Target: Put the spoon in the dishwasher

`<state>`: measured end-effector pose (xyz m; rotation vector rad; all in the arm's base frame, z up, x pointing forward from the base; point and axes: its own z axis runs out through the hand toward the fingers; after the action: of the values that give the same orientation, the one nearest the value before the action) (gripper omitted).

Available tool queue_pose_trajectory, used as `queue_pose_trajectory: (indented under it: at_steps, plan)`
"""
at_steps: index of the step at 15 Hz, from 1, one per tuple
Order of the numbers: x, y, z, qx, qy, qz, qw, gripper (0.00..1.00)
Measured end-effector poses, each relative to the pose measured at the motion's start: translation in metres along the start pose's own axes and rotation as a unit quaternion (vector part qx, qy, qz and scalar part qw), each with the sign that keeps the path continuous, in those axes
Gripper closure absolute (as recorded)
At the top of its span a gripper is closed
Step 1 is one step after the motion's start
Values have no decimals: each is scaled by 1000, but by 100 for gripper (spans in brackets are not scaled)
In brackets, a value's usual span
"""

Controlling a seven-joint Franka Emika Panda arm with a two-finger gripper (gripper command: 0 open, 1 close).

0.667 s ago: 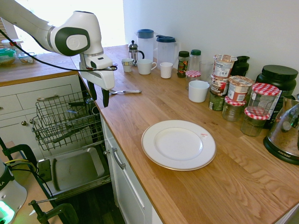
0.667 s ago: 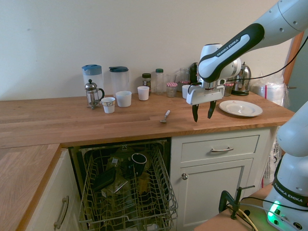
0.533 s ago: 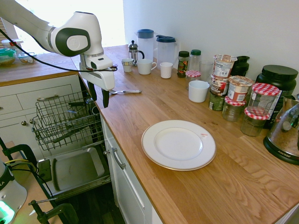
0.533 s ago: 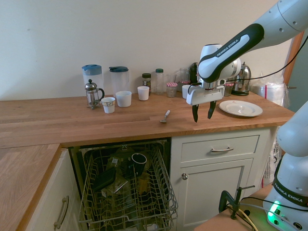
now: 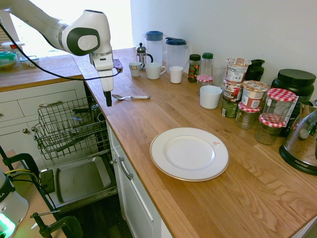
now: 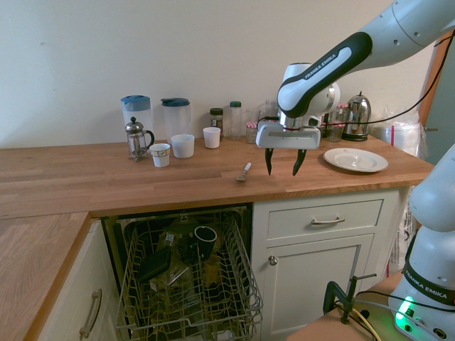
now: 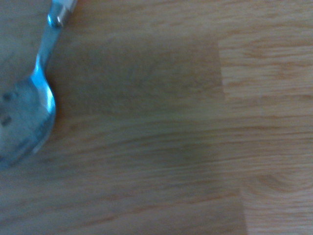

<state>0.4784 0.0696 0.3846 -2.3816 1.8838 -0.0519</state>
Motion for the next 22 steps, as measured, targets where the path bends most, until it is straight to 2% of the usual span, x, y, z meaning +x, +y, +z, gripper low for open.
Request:
queue_pose_trajectory:
  at_steps: [2,5,8,13,22]
  plan:
    - [-5,-22,-2,19,-3,67,998,0]
    - [-7,-54,-1,49,8,161,986,0]
    - [-13,-82,11,52,34,209,976,0]
    - [-20,-119,35,32,45,245,968,0]
    - [-26,-143,54,7,54,246,968,0]
